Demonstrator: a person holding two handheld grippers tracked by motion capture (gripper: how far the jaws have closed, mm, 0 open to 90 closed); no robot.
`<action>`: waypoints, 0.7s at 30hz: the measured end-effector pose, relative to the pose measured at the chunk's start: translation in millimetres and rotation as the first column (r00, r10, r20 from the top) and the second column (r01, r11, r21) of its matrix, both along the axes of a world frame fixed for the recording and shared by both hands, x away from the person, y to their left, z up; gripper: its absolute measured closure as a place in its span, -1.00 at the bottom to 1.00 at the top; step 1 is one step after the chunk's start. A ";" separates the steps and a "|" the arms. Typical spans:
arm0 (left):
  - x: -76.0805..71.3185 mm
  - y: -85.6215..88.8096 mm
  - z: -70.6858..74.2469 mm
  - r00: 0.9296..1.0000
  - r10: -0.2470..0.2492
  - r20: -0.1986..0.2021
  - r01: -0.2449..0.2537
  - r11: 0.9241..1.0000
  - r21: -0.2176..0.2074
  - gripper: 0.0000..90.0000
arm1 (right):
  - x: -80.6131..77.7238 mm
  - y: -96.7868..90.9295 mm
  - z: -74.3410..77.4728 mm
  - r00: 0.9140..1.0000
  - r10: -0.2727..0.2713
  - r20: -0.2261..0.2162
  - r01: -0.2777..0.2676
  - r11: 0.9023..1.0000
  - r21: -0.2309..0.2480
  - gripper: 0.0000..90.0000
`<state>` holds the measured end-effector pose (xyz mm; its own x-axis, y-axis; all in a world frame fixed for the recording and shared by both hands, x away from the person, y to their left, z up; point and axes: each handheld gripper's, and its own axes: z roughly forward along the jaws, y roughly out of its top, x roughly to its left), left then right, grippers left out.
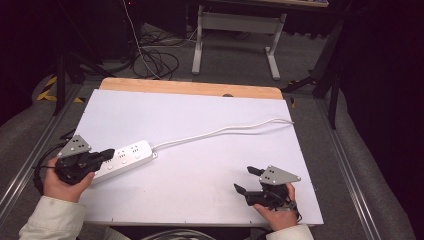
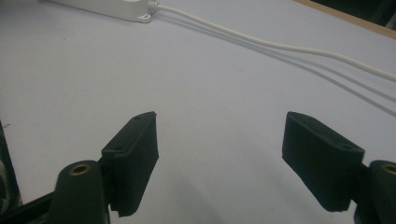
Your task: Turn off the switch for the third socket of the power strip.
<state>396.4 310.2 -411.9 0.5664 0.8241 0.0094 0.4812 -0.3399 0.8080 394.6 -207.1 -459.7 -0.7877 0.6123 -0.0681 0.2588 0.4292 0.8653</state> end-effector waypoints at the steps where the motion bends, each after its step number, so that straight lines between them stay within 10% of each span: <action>1: 0.0 0.0 0.0 1.000 0.000 0.000 0.000 1.000 0.000 0.99 | 0.0 0.0 0.0 1.000 0.000 0.000 0.000 1.000 0.000 -0.39; 21: 19.8 2.9 -10.2 0.989 0.059 -0.138 -0.039 0.988 0.149 0.99 | 0.3 0.0 -0.5 1.000 0.000 0.001 0.000 1.000 -0.005 -0.39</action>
